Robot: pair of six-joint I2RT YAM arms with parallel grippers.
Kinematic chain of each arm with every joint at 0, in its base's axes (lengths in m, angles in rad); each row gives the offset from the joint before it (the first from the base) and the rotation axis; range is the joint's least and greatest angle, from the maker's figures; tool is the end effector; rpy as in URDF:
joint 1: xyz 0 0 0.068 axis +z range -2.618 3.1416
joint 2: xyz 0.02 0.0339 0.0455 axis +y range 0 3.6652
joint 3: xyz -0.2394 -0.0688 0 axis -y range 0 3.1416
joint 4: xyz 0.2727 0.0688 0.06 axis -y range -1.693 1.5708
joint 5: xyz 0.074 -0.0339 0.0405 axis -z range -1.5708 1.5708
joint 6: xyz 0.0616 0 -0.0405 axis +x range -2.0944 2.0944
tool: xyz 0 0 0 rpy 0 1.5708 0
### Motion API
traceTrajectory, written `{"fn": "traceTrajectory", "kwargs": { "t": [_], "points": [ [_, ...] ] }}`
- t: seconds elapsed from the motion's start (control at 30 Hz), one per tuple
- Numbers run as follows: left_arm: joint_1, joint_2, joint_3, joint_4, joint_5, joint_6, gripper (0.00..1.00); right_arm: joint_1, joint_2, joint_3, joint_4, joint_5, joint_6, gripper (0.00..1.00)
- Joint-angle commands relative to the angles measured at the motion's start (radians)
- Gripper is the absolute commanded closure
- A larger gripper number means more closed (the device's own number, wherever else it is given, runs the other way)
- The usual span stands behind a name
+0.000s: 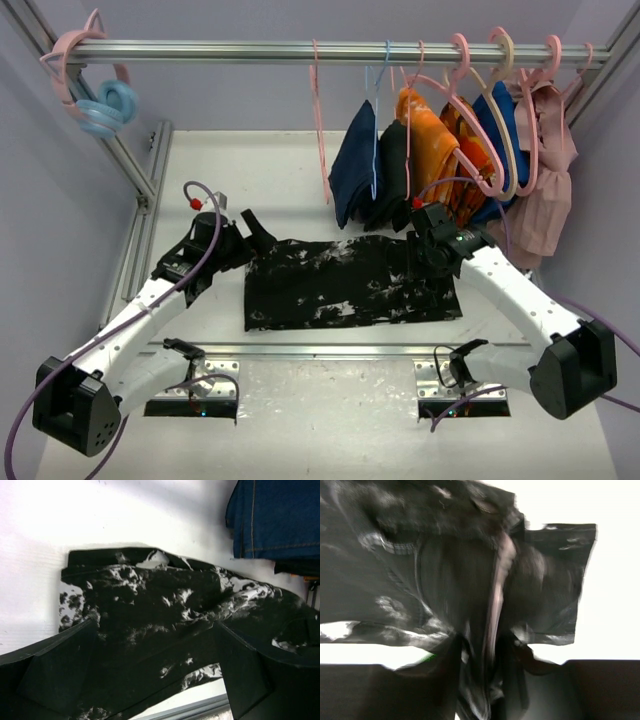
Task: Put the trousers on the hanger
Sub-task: Fold the trousers at the center of the board.
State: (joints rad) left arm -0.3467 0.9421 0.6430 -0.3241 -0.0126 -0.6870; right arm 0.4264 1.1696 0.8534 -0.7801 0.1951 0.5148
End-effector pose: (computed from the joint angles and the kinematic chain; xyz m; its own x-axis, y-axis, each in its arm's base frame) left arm 0.2519 -0.0902 0.2050 -0.6338 -0.4453 -0.6325 -0.0929 0.8556 -0.5093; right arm 0.2469 0.0990 0.1865 -0.8650 0.1376 -0.4826 0.1158 0.9904 0.0749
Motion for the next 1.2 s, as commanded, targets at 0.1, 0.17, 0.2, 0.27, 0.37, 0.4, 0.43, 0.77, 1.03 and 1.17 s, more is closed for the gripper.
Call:
{"fn": "traceTrajectory", "kwargs": {
  "t": [0.1, 0.17, 0.2, 0.27, 0.37, 0.4, 0.43, 0.77, 1.03, 1.17],
  "points": [
    [-0.099, 0.077, -0.053, 0.118, -0.070, -0.032, 0.00, 0.004, 0.028, 0.019, -0.027, 0.122, 0.035, 0.42],
    [-0.113, 0.104, -0.074, 0.137, -0.095, -0.045, 0.00, 0.034, 0.004, 0.011, -0.006, 0.069, 0.030, 0.23],
    [-0.117, 0.136, -0.082, 0.144, -0.103, -0.052, 0.00, 0.062, -0.001, 0.007, -0.007, 0.084, 0.038, 0.10],
    [-0.121, 0.190, -0.086, 0.147, -0.128, -0.060, 0.00, 0.125, 0.007, 0.004, -0.017, 0.123, 0.073, 0.01],
    [-0.126, 0.309, -0.072, 0.101, -0.183, -0.091, 0.00, 0.157, 0.032, -0.032, 0.014, 0.133, 0.090, 0.01],
    [-0.127, 0.348, -0.060, 0.075, -0.226, -0.114, 0.00, 0.166, 0.045, -0.058, 0.054, 0.108, 0.094, 0.01],
    [-0.127, 0.384, -0.050, 0.052, -0.264, -0.134, 0.00, 0.173, 0.058, -0.083, 0.093, 0.082, 0.097, 0.01],
    [-0.047, 0.571, 0.089, -0.278, -0.590, -0.366, 0.00, 0.346, 0.304, -0.128, 0.294, -0.022, 0.199, 0.01],
    [0.290, 0.391, 0.034, -0.359, -0.645, -0.371, 0.00, 0.546, 0.505, 0.043, 0.392, -0.158, 0.238, 0.01],
    [0.328, 0.214, 0.078, -0.494, -0.709, -0.428, 0.00, 0.594, 0.584, 0.178, 0.438, -0.254, 0.221, 0.01]
  ]
}}
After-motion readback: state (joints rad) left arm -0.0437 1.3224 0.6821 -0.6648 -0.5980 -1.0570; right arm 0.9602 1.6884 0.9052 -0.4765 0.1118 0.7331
